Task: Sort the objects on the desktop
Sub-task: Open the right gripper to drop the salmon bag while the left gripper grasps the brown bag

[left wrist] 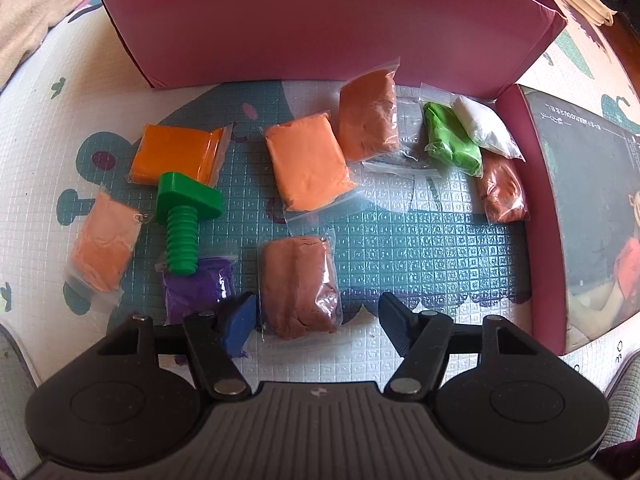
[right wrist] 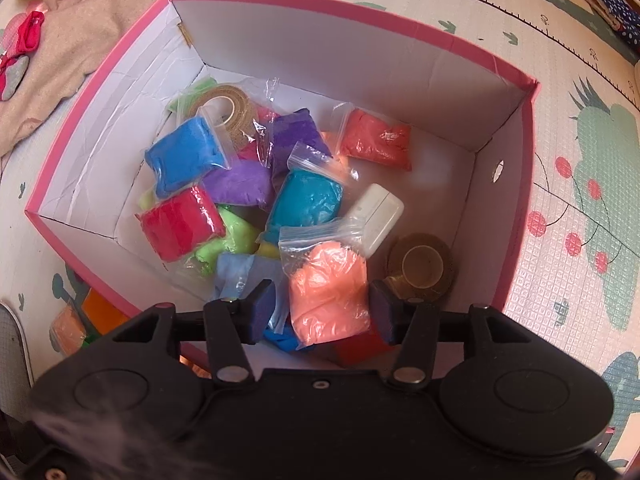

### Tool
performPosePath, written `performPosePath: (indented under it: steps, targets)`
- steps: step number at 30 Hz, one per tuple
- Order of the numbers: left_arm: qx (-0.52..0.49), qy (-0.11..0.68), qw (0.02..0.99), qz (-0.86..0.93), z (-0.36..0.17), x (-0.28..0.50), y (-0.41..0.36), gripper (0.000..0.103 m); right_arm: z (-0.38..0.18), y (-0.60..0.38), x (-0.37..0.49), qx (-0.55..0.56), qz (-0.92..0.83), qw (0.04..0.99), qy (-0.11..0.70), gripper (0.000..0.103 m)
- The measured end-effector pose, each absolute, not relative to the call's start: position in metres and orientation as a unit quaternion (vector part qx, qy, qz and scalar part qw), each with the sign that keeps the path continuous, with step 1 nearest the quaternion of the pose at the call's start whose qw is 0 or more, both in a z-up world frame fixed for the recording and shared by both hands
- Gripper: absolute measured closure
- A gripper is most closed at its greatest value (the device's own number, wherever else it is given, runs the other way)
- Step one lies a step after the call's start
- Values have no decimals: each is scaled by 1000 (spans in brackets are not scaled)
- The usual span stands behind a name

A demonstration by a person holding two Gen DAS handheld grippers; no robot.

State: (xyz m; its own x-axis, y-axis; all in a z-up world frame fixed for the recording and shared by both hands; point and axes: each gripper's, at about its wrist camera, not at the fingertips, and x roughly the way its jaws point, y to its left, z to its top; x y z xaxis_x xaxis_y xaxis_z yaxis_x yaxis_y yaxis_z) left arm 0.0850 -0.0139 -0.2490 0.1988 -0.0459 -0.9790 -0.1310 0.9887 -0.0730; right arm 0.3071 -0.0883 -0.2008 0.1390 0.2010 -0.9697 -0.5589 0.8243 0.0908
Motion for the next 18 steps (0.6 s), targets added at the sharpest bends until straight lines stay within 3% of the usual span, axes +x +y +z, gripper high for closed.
performPosePath:
  steps: [4, 11, 14, 18]
  targets:
    - [-67, 634, 769, 40, -248, 85, -12, 48, -197, -87, 307, -146, 254, 748, 596, 43]
    - [-61, 639, 765, 56, -248, 86, -11, 55, -187, -88, 307, -145, 246, 763, 580, 43]
    - [-50, 638, 767, 56, -247, 88, -11, 65, -180, -91, 305, -141, 244, 771, 571, 43]
    - [-53, 638, 767, 53, -251, 103, -31, 66, -167, -99, 304, -130, 243, 783, 557, 43]
